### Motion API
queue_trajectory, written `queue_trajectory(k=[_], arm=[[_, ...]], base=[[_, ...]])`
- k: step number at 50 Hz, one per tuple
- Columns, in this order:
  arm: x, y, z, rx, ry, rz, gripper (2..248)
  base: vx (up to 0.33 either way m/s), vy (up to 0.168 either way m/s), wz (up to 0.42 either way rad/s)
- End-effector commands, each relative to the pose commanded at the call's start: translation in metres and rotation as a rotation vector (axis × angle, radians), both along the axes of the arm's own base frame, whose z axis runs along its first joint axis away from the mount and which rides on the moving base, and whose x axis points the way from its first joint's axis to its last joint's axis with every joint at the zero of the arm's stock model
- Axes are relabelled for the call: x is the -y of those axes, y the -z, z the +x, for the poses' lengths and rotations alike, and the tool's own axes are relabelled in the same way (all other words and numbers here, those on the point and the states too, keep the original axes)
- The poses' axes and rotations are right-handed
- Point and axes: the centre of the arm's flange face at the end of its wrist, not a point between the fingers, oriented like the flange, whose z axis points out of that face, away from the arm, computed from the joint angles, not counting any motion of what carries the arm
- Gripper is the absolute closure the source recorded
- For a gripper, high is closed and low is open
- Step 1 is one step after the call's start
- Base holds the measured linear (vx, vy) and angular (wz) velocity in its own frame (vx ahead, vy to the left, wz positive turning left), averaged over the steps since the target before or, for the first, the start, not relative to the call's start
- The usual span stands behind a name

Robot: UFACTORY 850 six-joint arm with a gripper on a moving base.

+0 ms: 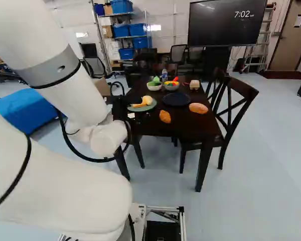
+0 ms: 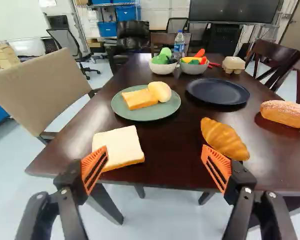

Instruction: Move the croissant to the empty plate

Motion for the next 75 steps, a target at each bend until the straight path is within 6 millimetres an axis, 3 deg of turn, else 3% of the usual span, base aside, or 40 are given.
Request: queue_trajectory(k=[41, 75], arm=[[0.003, 0.0, 0.003, -0.012, 0.009, 0.0, 3], [0.036, -0.017, 0.02, -0.105, 0.123, 0.006, 3]], base=[[0.019, -0.028, 0.01], [0.0, 0.0, 0.0]])
